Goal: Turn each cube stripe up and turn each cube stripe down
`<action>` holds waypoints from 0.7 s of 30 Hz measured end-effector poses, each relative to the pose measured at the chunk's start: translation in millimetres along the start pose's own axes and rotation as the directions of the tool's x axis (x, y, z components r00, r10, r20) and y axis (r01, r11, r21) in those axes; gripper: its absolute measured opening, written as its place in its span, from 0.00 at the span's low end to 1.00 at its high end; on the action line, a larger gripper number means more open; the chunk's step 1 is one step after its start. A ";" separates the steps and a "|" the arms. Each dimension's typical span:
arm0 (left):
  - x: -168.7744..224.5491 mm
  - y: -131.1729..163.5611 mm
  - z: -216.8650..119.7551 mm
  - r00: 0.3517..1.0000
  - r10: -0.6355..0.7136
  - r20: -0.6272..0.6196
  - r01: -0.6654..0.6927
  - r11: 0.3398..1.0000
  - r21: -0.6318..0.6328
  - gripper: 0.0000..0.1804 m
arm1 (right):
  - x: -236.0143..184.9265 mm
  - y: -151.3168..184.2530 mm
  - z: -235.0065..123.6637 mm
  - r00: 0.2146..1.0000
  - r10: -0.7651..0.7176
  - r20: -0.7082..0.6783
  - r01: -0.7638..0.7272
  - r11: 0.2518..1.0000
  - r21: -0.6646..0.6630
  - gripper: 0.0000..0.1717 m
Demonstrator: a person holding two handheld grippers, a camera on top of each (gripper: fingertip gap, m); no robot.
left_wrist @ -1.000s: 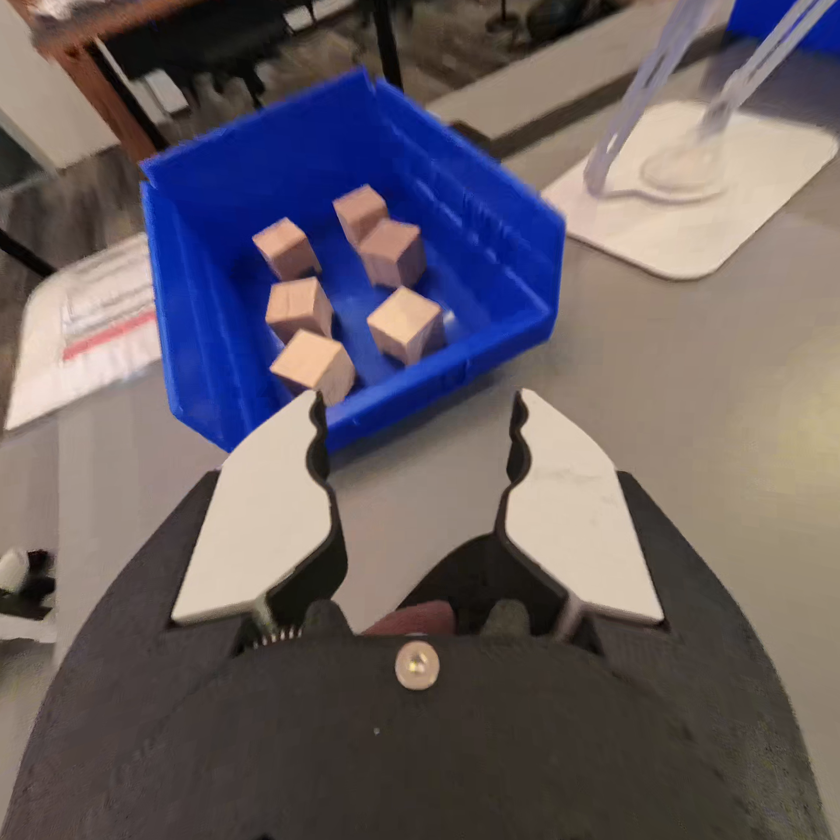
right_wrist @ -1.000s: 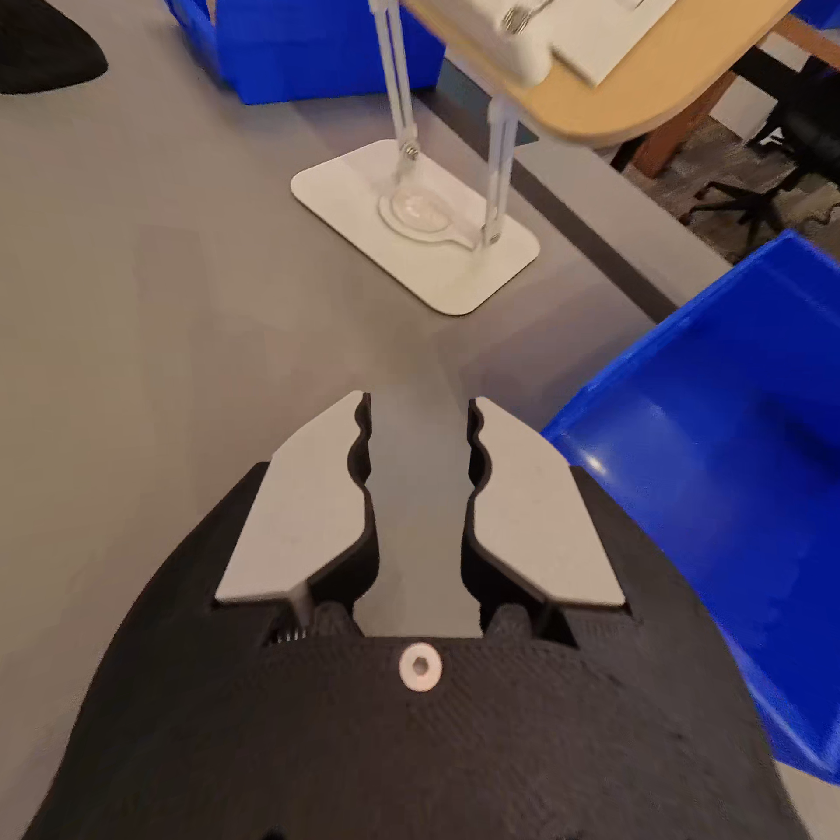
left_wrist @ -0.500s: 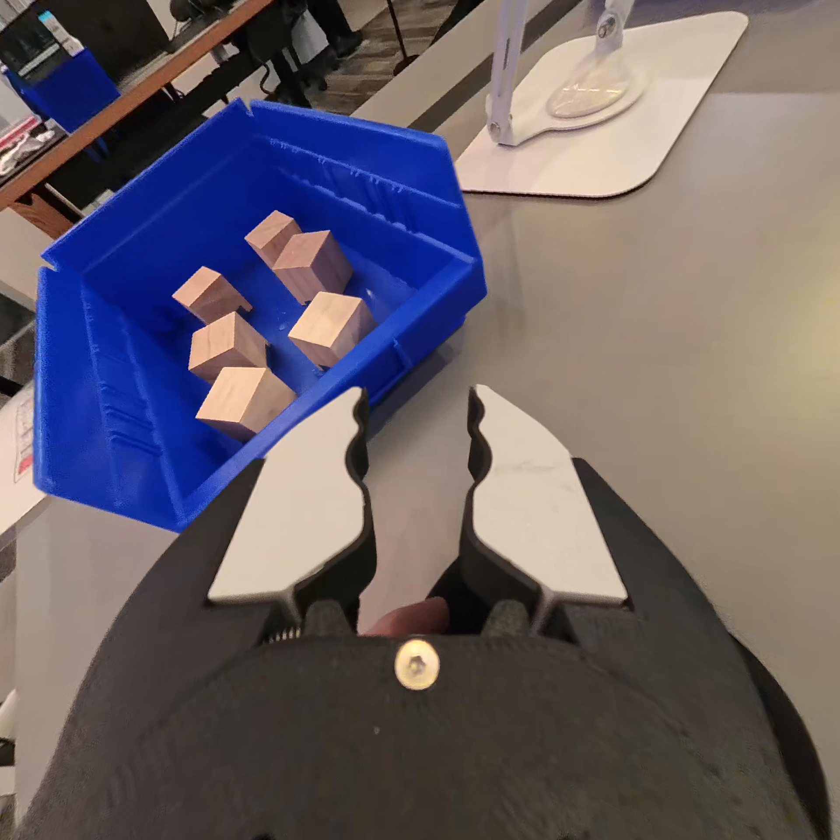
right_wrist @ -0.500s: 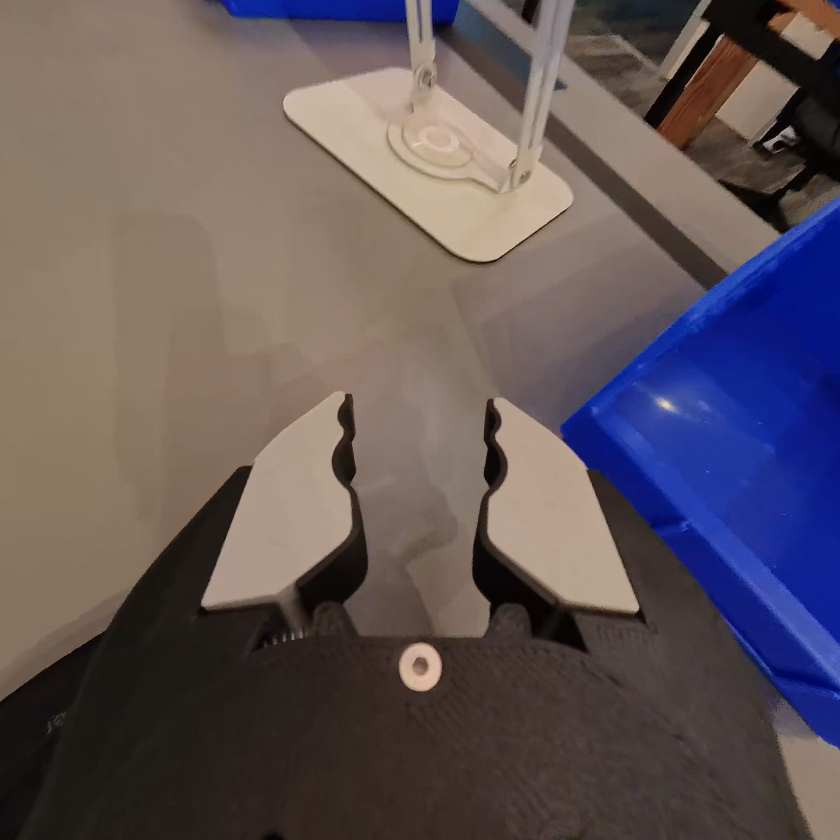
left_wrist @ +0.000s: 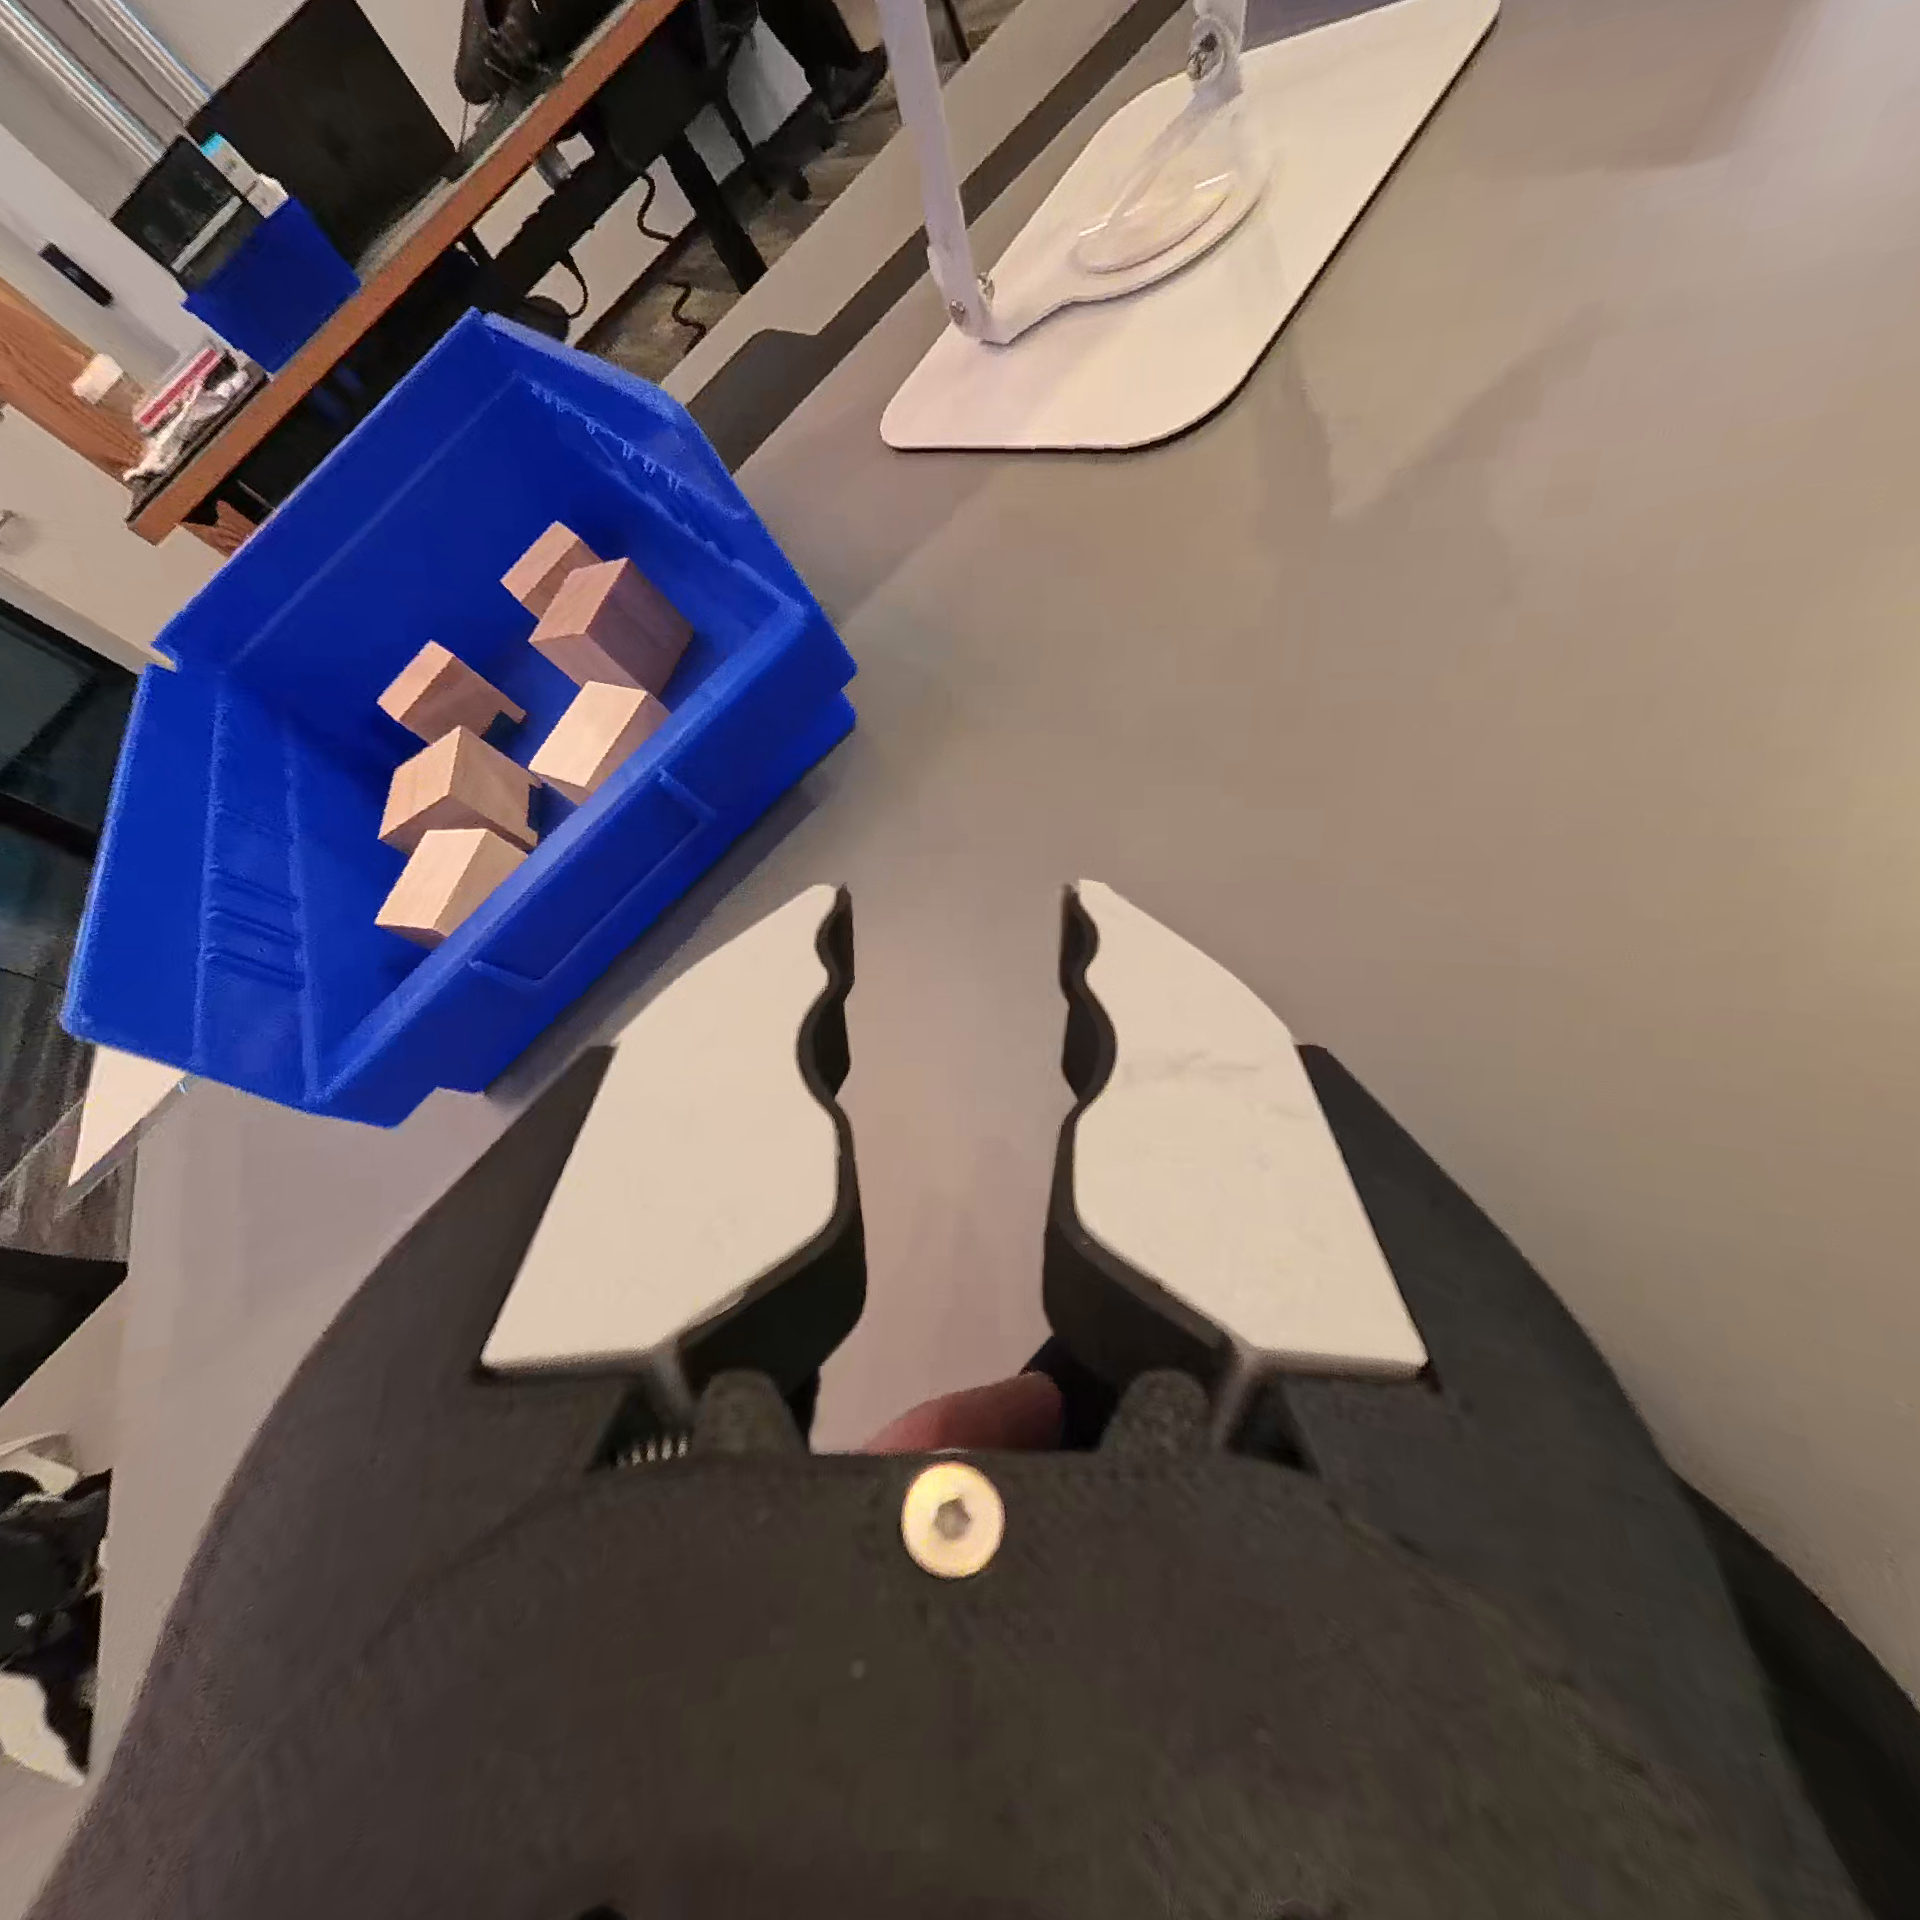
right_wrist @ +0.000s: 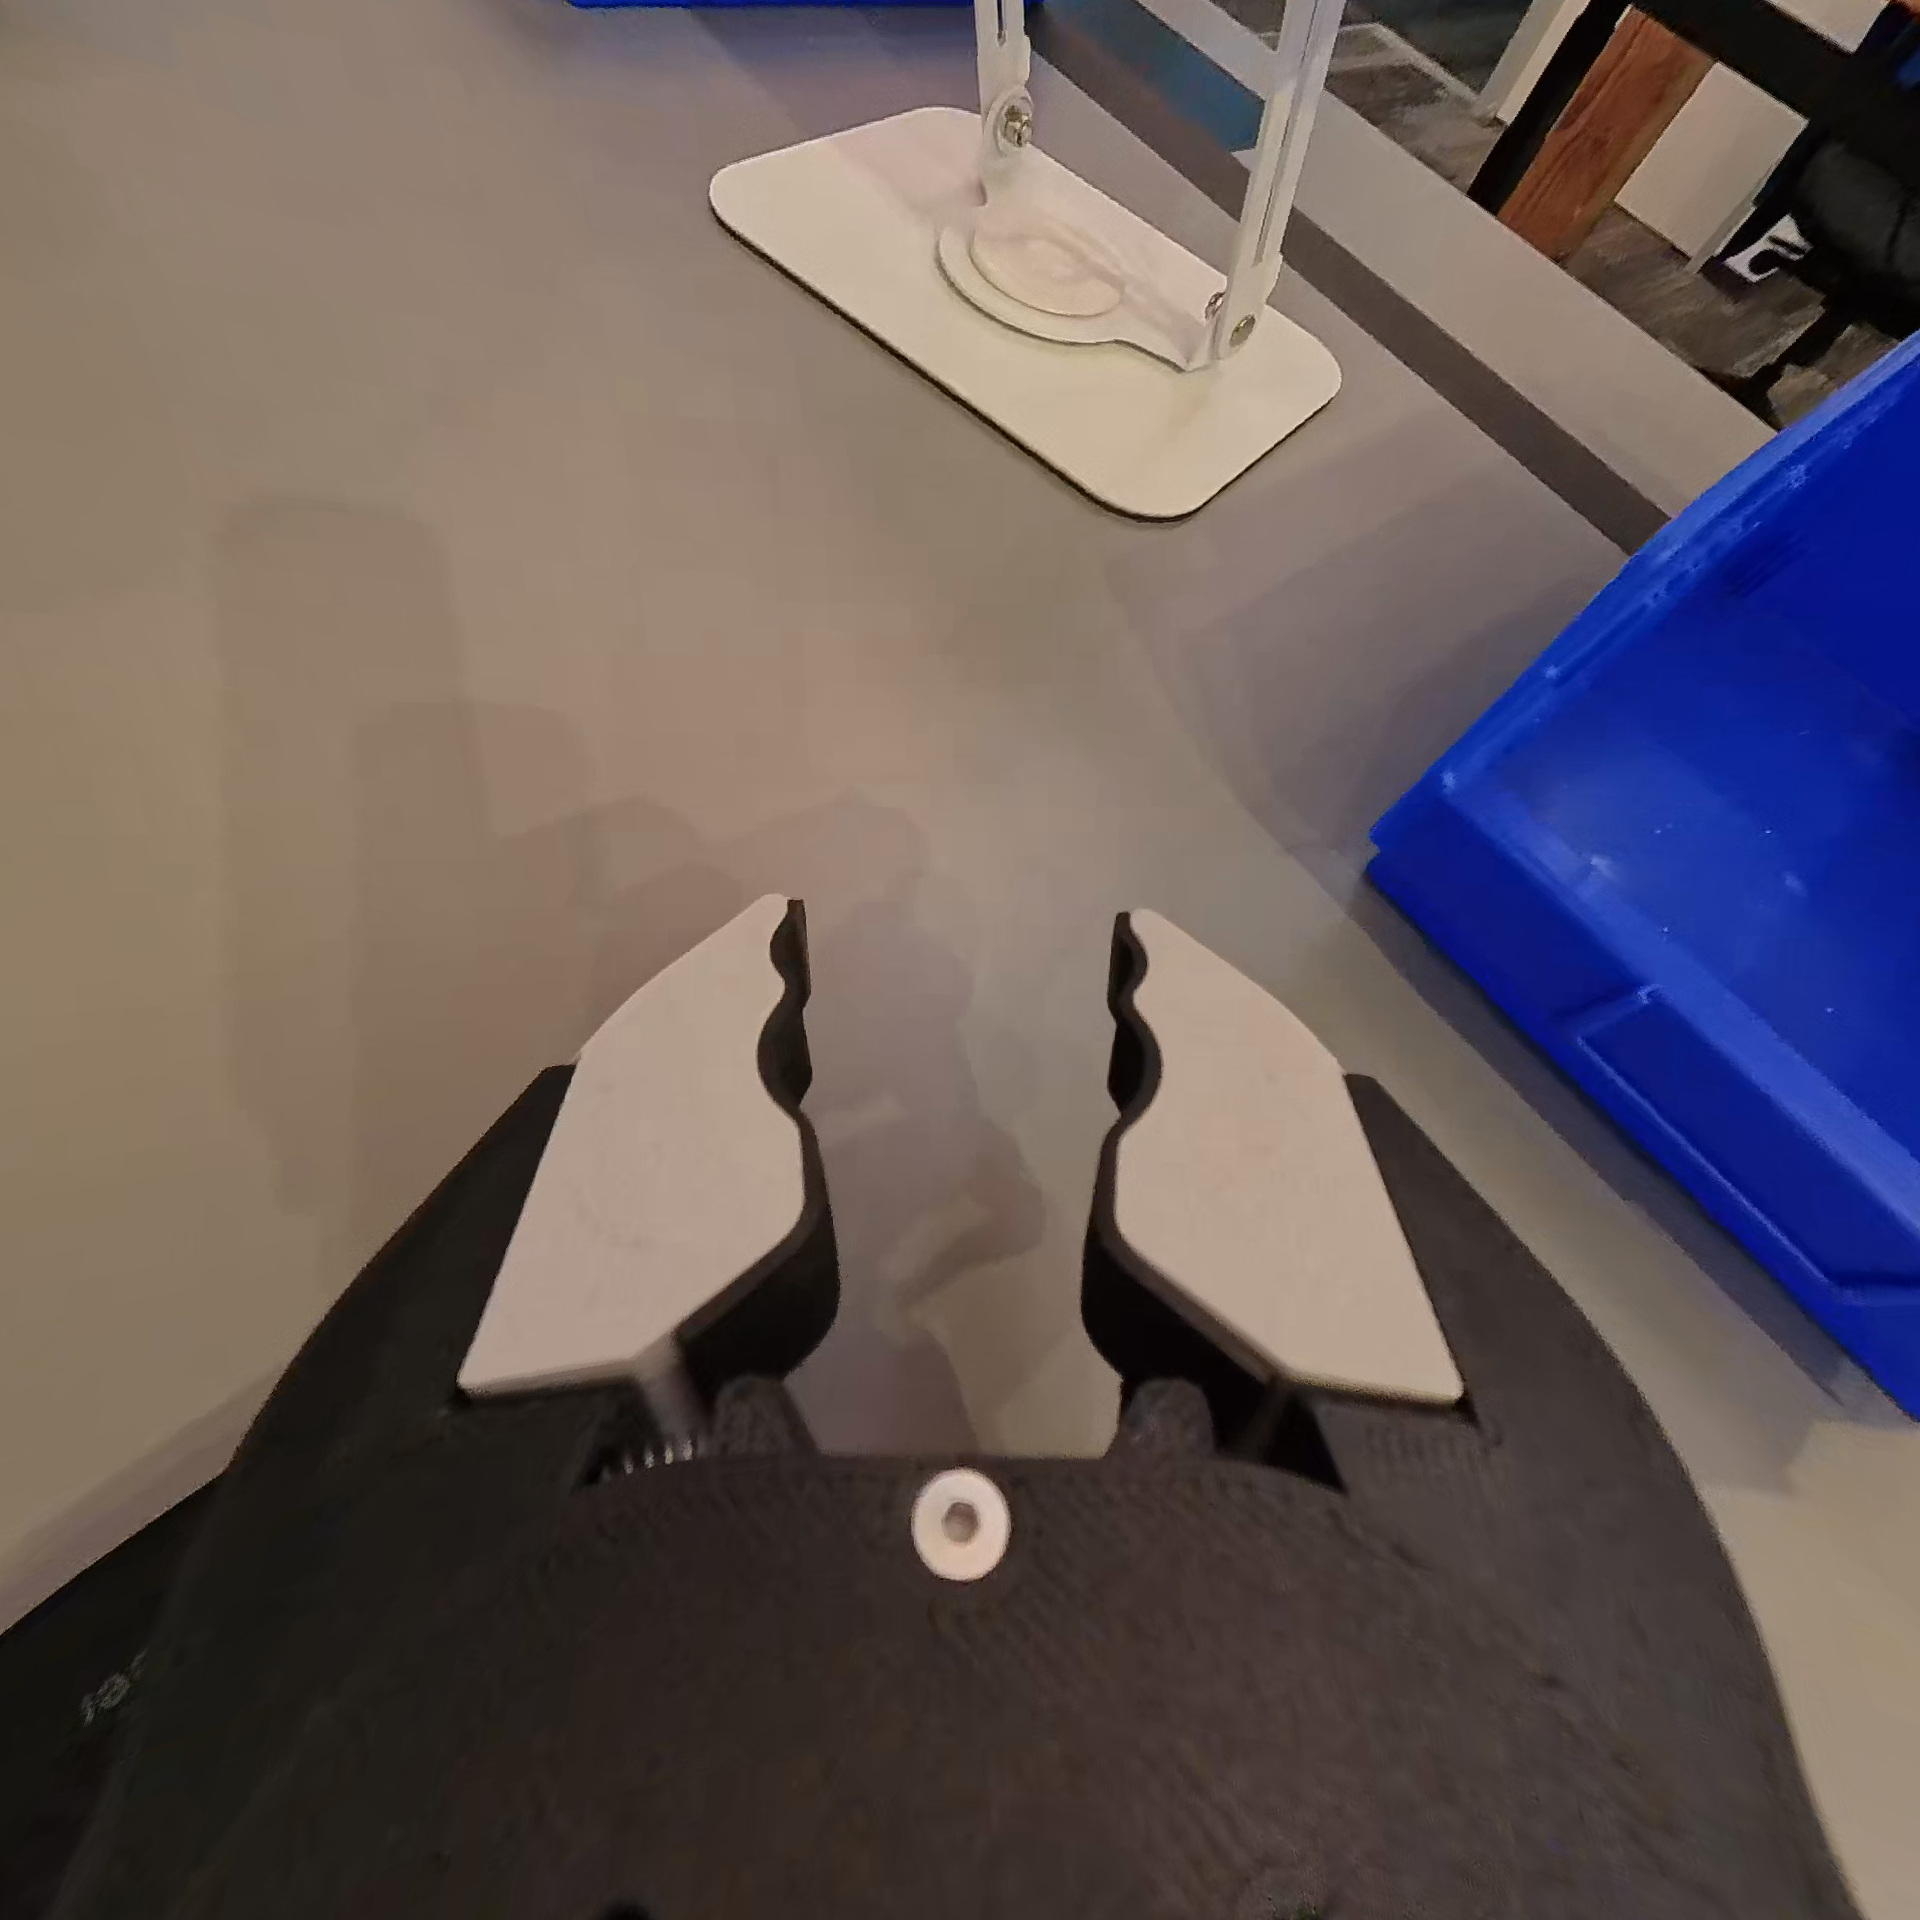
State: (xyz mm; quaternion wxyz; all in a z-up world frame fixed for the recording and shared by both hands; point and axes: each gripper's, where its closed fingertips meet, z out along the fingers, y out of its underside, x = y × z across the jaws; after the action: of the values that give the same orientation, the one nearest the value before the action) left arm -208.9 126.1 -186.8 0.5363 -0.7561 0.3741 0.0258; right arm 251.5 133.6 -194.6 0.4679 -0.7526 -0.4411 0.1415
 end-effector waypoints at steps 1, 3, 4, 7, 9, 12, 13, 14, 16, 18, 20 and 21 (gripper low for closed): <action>-0.4 -2.0 -3.1 1.000 -0.013 0.010 0.013 1.000 0.011 0.22 | 1.4 -2.3 -1.7 1.000 0.001 -0.009 0.000 1.000 0.014 0.34; -7.8 -13.8 -11.8 0.998 -0.005 0.056 0.000 0.995 0.096 0.24 | 6.5 -12.2 -9.0 0.999 0.017 -0.029 -0.015 0.997 0.071 0.36; -13.0 -24.8 -17.8 0.998 -0.016 0.067 0.004 0.985 0.172 0.25 | 9.0 -19.6 -13.7 0.999 0.018 -0.035 -0.015 0.995 0.098 0.37; -39.7 -55.3 -31.4 0.995 -0.057 0.079 0.038 0.974 0.223 0.24 | 22.8 -55.6 -34.1 0.997 -0.013 -0.072 0.024 0.987 0.158 0.37; -64.2 -86.1 -40.6 0.993 -0.077 0.095 0.045 0.952 0.304 0.25 | 37.2 -91.3 -50.0 0.996 -0.019 -0.092 0.039 0.976 0.212 0.38; -105.5 -134.6 -43.6 0.986 -0.120 0.115 0.066 0.917 0.392 0.35 | 69.5 -155.7 -73.4 0.985 -0.065 -0.159 0.112 0.946 0.304 0.38; -118.0 -153.6 -43.6 0.985 -0.135 0.108 0.074 0.896 0.438 0.37 | 82.6 -177.5 -80.1 0.979 -0.074 -0.192 0.136 0.932 0.337 0.39; -130.0 -171.6 -43.0 0.985 -0.141 0.104 0.074 0.875 0.479 0.37 | 95.4 -198.3 -85.7 0.972 -0.081 -0.222 0.160 0.916 0.367 0.40; -153.5 -203.7 -39.0 0.983 -0.145 0.114 0.061 0.842 0.537 0.37 | 120.1 -236.0 -95.3 0.955 -0.083 -0.283 0.205 0.878 0.432 0.40; -177.0 -231.7 -34.3 0.976 -0.171 0.135 0.059 0.803 0.593 0.38 | 144.1 -266.9 -104.1 0.943 -0.050 -0.329 0.220 0.835 0.504 0.40; -191.7 -256.8 -31.3 0.975 -0.188 0.117 0.068 0.757 0.650 0.39 | 163.2 -290.2 -111.1 0.943 -0.005 -0.334 0.208 0.790 0.577 0.39; -197.7 -264.6 -27.7 0.976 -0.186 0.115 0.067 0.755 0.653 0.39 | 170.9 -298.9 -115.3 0.939 0.011 -0.343 0.211 0.769 0.604 0.39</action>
State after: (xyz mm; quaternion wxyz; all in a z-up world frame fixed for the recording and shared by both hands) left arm -203.9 247.8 121.5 0.7941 -0.5442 0.2600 -0.0754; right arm 262.4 254.5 147.6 0.7666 -0.5391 -0.3240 0.1291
